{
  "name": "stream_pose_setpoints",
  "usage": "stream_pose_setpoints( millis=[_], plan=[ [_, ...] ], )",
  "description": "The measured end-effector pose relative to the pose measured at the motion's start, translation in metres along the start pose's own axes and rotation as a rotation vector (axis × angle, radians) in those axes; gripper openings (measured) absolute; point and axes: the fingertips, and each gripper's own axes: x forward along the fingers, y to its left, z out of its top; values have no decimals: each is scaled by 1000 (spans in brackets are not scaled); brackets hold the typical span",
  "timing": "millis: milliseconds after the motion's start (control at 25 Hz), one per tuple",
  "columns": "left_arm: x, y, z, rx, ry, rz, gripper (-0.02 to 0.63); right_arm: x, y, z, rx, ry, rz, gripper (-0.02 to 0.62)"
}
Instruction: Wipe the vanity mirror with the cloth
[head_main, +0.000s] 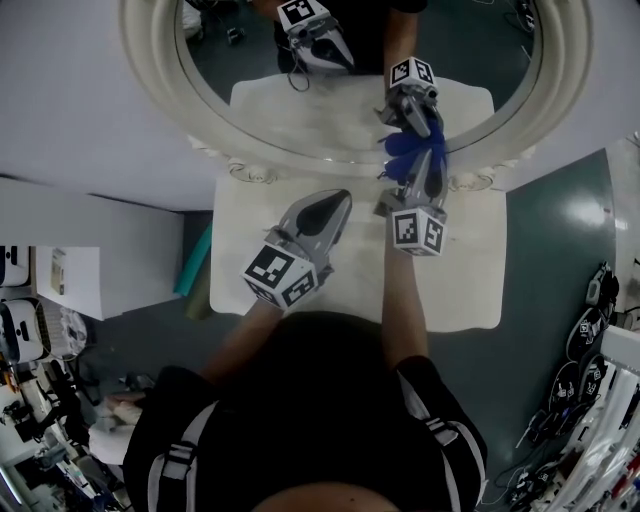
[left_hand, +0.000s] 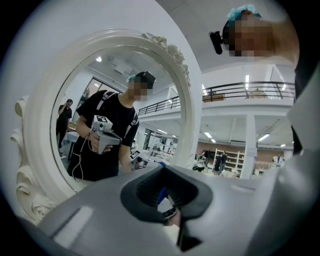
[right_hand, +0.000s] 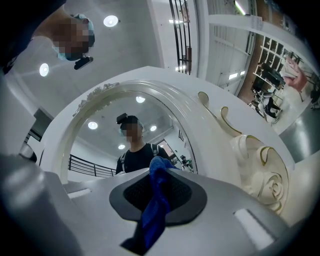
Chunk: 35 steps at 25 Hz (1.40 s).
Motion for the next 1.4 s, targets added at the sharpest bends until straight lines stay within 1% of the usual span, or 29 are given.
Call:
stream_pose_setpoints(
  millis=[120,280,440,680,800,960,1080,1280,1400],
  plan=[
    [-1,-1,0,-3,-12,-3,9,1,3,3,-1,-13,18,41],
    [-7,0,13,-3,-30,-1,9,5,17,17,-25,-29,38,40],
    [-5,2,13,-8,-44,1,9,10,21,24,-38,-43,59,40],
    [-10,11,27,-17,-77,16,9,20,34,35,-45,-66,75,40],
    [-15,12,27,-20,-91,21,9,21,39,40,-50,-78,85,41],
    [-20,9,27,-23,-100,30,9,21,55,53,-95,-101,133,41],
    [-26,7,30,-34,-117,40,9,20,65,62,-101,-117,147,41],
    [-34,5,30,-42,-143,54,9,19,84,68,-140,-122,202,41],
    [-39,10,27,-53,-151,60,9,20,92,66,-150,-121,213,41]
  ],
)
